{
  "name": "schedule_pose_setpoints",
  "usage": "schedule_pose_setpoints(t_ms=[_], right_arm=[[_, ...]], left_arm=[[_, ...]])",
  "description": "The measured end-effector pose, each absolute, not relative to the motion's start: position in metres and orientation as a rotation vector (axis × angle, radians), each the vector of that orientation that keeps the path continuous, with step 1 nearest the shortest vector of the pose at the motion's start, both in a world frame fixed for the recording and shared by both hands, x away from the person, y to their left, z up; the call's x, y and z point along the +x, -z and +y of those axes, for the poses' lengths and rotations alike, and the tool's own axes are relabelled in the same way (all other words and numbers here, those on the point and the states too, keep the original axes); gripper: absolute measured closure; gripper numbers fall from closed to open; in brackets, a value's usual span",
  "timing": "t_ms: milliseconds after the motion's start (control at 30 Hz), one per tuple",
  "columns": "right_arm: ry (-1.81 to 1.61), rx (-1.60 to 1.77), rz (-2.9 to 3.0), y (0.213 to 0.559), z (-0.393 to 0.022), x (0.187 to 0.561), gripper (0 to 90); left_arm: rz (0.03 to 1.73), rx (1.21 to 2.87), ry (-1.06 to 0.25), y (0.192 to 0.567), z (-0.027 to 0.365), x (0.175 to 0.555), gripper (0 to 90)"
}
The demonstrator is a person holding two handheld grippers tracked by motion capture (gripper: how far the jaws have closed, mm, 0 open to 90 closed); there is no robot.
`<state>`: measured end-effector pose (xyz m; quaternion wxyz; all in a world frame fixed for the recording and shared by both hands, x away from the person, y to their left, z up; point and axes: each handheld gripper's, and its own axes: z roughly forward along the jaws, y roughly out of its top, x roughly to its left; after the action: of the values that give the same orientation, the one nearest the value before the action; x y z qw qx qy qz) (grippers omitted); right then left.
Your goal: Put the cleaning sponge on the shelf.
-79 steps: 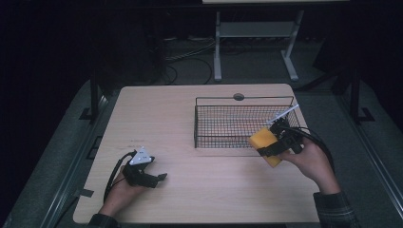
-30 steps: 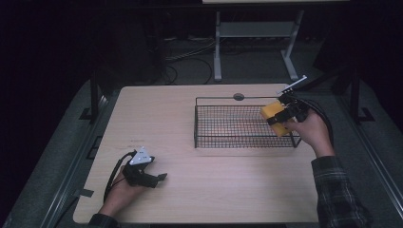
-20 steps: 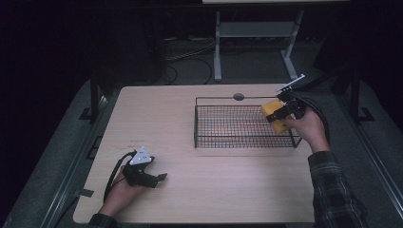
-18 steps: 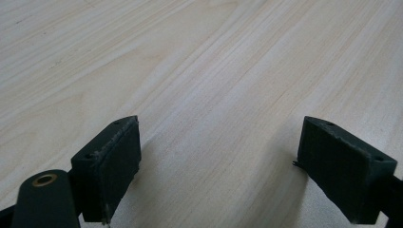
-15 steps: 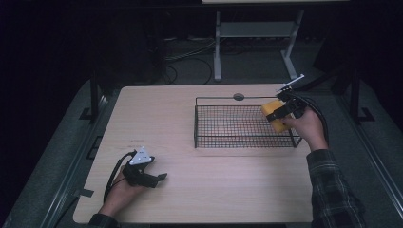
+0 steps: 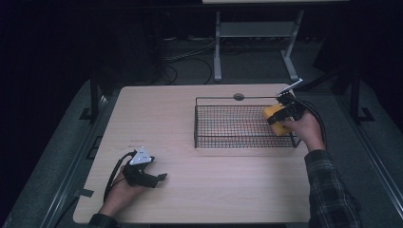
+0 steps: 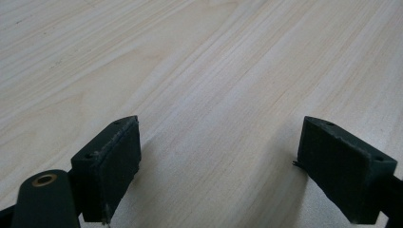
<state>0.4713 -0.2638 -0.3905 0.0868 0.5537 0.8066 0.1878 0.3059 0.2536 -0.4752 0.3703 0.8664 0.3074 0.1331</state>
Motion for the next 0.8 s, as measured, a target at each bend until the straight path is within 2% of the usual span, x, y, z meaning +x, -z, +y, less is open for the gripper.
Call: schedule_pose_setpoints(t_ms=[800], right_arm=[[-0.493,1.662,2.456,0.412,-0.26,0.468,21.6]], left_arm=[[0.789,2.222,-0.342,0.475,0.254,0.306,13.8]])
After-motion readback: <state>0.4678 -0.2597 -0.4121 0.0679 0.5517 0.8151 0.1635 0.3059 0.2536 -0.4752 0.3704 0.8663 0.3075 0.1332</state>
